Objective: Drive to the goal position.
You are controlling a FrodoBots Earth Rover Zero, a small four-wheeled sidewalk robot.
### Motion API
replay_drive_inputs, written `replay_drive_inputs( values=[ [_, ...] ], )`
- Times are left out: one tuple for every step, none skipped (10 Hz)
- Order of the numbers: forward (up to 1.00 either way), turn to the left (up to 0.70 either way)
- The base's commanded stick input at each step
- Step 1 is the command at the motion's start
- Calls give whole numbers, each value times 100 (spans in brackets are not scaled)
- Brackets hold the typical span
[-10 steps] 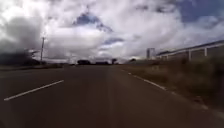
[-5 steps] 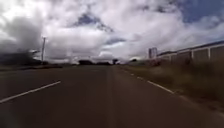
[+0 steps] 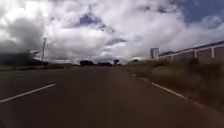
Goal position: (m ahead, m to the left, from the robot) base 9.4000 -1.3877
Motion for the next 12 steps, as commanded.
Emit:
replay_drive_inputs(
  values=[
    [70,5],
    [70,5],
    [70,5],
    [70,5],
    [70,5],
    [70,5],
    [70,5],
    [70,5],
    [70,5],
    [70,5],
    [70,5],
    [70,5]
  ],
)
